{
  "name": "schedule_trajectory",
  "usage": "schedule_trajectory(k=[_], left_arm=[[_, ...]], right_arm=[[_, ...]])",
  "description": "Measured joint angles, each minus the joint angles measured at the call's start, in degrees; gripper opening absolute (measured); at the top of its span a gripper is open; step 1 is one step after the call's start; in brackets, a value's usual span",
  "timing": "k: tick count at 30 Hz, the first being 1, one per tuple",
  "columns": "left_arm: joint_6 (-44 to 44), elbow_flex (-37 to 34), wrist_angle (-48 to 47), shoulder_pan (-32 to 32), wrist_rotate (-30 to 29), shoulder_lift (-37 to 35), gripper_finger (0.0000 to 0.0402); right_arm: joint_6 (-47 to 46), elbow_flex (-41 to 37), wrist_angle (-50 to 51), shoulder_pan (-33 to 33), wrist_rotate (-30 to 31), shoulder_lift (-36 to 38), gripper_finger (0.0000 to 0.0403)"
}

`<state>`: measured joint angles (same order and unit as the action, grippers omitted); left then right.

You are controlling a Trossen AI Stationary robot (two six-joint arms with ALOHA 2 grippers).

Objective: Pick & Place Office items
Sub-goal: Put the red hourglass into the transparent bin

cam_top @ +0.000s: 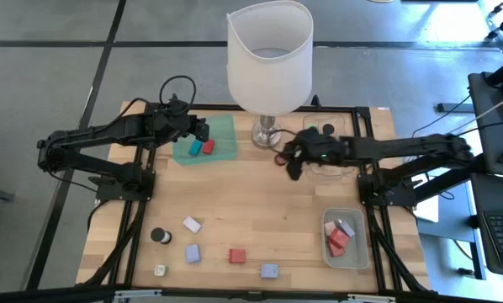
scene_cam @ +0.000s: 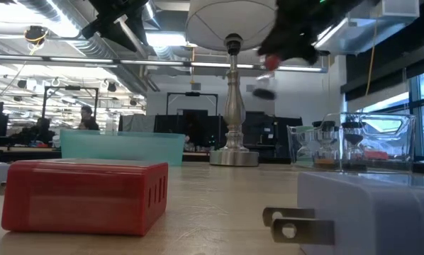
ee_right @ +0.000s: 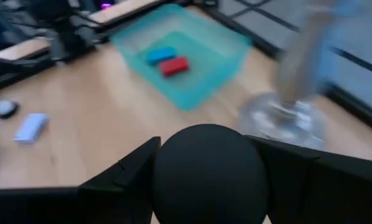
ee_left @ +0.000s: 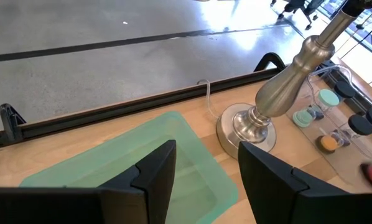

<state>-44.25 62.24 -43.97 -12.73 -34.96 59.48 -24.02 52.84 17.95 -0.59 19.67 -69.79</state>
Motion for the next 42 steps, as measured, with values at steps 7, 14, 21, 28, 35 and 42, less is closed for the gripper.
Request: schedule_trajectory(k=[7, 14, 21, 28, 35, 42], left_arm=[[0.00, 0.00, 0.00, 0.00, -0.09, 0.00, 0.0171], [-0.17, 0.00, 0.00, 0.00, -0.20, 0.00, 0.0171], [-0.70, 0.00, 0.00, 0.00, -0.25, 0.00, 0.0171], [-1.05, 0.00, 0.00, 0.00, -0.22, 0.63, 0.0171], [-1.05, 0.00, 0.05, 0.00, -0.23, 4.24, 0.0171], [-2.18, 0.00, 0.05, 0.02, -0.02, 9.70, 0.0171]], right_arm=[[-10.27, 0.00, 21.80, -2.62, 8.57, 10.06, 0.0207], [-20.52, 0.00, 37.12, -5.71, 14.91, 12.02, 0.0207], [-24.84, -1.26, 41.05, -6.13, 18.51, 12.04, 0.0207], [-30.40, -9.27, 35.28, -6.11, 18.50, 12.04, 0.0207], [-31.42, -16.19, 25.49, -5.94, 18.46, 12.04, 0.0207], [-34.10, -20.07, 21.82, -4.56, 16.76, 12.04, 0.0207]])
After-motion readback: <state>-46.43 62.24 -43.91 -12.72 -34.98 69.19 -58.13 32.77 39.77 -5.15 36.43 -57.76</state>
